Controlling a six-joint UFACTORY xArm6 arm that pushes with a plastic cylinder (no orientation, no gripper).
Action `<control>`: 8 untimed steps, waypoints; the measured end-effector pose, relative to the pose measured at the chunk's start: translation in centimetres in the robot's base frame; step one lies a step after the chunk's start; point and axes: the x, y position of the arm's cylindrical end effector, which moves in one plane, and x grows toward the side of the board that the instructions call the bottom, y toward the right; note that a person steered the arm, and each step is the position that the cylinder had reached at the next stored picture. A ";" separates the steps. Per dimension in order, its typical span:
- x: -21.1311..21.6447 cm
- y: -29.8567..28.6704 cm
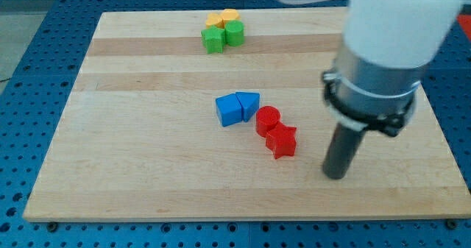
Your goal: Push the red star and red circle closer to the blue cube and blue triangle
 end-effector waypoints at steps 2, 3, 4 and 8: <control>-4.0 -5.7; -3.7 -10.2; -3.5 -9.1; 2.0 -13.5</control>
